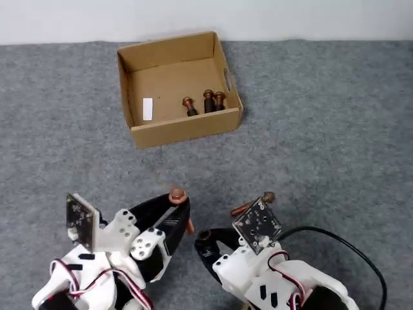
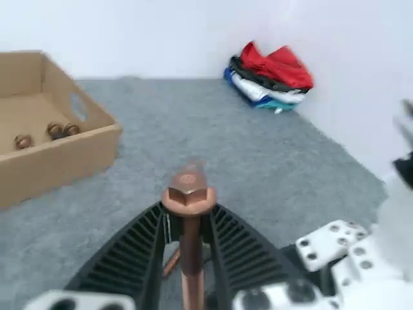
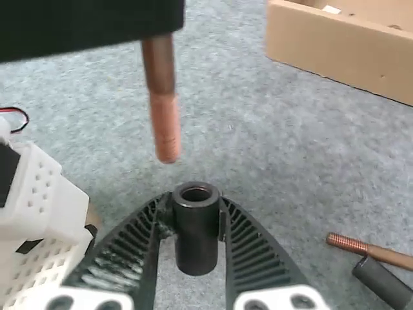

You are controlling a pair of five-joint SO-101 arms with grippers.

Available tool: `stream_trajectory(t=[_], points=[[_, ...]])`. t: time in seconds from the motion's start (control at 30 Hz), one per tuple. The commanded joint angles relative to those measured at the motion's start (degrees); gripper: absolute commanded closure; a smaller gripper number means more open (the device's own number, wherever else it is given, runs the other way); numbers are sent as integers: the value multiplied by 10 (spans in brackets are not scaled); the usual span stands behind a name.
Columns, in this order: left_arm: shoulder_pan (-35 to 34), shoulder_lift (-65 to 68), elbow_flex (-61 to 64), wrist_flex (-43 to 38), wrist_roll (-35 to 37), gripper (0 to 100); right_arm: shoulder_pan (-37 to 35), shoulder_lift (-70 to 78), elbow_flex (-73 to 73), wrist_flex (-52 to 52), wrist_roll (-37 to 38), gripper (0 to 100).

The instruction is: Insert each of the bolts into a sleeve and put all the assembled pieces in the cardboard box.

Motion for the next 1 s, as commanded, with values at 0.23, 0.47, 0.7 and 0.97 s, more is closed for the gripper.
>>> stream_trajectory(t=[0.23, 0.47, 0.7, 0.97], points=[[41, -7, 22, -62, 4, 995, -8, 7, 15, -65, 62, 990], [51, -5, 24, -48, 4, 995, -7, 7, 22, -91, 69, 990], [43, -8, 22, -61, 4, 995, -6, 7, 19, -87, 69, 990], [-6, -6, 28, -85, 5, 995, -5, 6, 19, -87, 69, 990]])
